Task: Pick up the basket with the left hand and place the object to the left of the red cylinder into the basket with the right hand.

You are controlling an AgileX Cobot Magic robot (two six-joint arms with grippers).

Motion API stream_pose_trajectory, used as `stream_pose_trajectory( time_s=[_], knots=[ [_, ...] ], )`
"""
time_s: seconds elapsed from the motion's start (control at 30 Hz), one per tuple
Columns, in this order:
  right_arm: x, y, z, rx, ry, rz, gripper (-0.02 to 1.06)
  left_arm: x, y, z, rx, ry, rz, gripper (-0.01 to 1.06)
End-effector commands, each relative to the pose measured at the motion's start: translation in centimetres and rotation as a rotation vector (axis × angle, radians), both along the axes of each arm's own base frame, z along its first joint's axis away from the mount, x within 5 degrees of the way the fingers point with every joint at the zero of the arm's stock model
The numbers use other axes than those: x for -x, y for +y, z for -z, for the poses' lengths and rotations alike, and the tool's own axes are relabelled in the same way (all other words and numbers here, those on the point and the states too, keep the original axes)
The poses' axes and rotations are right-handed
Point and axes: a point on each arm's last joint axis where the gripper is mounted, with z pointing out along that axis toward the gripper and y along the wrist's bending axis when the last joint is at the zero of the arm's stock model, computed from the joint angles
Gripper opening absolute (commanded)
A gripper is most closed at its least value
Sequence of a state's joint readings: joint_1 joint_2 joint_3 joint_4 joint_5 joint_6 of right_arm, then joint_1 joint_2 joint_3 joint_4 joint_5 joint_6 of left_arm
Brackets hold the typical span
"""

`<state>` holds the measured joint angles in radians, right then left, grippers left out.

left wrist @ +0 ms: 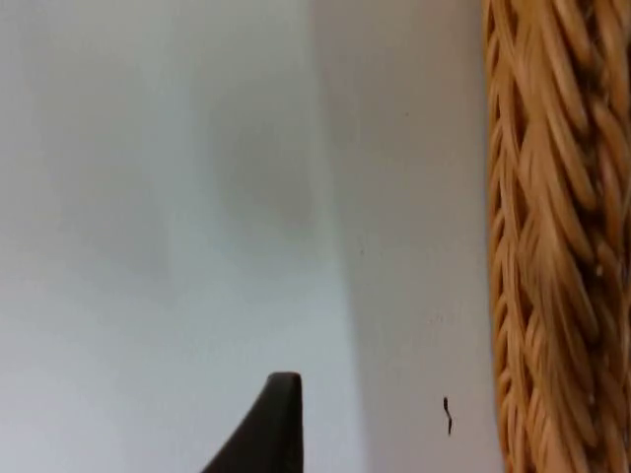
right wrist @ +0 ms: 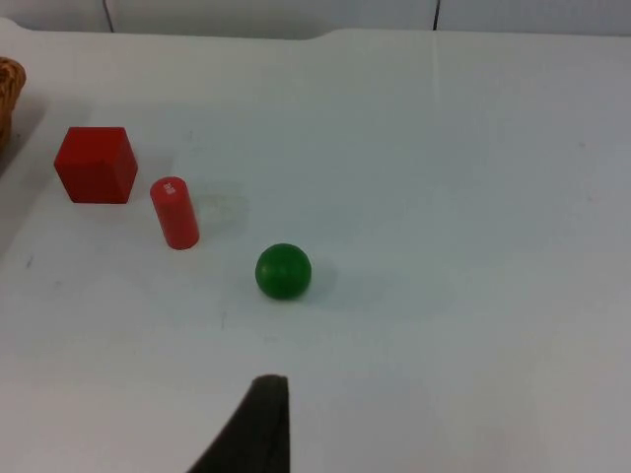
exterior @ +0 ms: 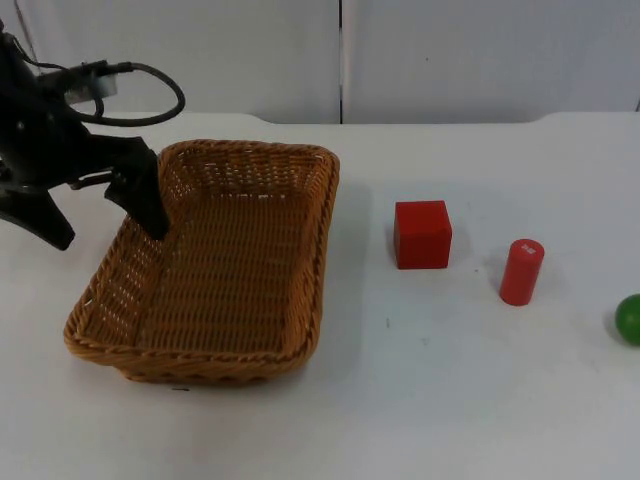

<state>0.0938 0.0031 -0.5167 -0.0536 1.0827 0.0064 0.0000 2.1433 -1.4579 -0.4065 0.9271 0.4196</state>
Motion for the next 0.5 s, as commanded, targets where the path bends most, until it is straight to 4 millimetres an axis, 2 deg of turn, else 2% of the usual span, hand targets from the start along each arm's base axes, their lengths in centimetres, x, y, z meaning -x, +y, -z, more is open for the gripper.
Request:
stream_pose_trajectory(
  time_s=[0.0,0.17,0.47],
  knots=[
    [0.0,0.0,0.0,-0.008,-0.005,0.011,1.05,-0.5,-0.5,0.2,0.057,-0.015,0.018,1.05],
    [0.0,0.0,0.0,-0.008,-0.005,0.011,1.05,-1.4,-1.1,1.3,0.137,-0.025,0.021,1.05],
    [0.0,0.0,0.0,-0.008,-0.005,0.011,1.05,-1.5,-1.2,3.4,0.149,0.005,0.02,1.05]
  ],
)
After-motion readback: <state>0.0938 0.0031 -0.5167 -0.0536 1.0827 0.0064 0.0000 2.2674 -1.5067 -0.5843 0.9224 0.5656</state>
